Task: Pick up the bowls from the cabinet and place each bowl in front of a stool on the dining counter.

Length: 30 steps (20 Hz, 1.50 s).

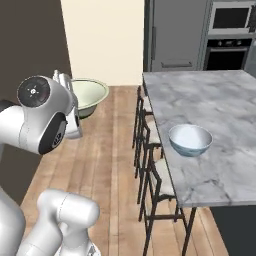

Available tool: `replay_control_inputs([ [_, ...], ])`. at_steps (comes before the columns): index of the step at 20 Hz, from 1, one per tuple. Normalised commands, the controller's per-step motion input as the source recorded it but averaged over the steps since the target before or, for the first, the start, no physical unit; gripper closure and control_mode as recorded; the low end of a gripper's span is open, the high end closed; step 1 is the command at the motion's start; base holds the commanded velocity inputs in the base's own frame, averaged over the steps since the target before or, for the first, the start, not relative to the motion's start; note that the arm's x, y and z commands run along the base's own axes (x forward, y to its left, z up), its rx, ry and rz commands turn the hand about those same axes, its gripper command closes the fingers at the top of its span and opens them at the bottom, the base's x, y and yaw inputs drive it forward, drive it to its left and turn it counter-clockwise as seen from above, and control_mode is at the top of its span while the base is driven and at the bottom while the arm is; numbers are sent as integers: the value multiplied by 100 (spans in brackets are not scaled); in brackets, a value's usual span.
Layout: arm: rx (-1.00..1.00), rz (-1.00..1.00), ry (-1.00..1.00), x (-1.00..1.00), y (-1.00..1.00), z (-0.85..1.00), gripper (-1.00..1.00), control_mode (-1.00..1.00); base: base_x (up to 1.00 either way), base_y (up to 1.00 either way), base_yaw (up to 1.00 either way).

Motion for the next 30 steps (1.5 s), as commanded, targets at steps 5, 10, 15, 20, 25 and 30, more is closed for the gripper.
replay_control_inputs([
  [5,0,0,0,0,0,0,100,100,84,67,-42],
  [10,0,0,0,0,0,0,100,100,76,44,-45],
  [15,0,0,0,0,0,0,100,100,76,61,-42],
  [20,0,0,0,0,0,0,100,100,60,74,-44],
  [25,0,0,0,0,0,0,100,100,22,32,-52],
  [30,0,0,0,0,0,0,100,100,24,48,-53],
])
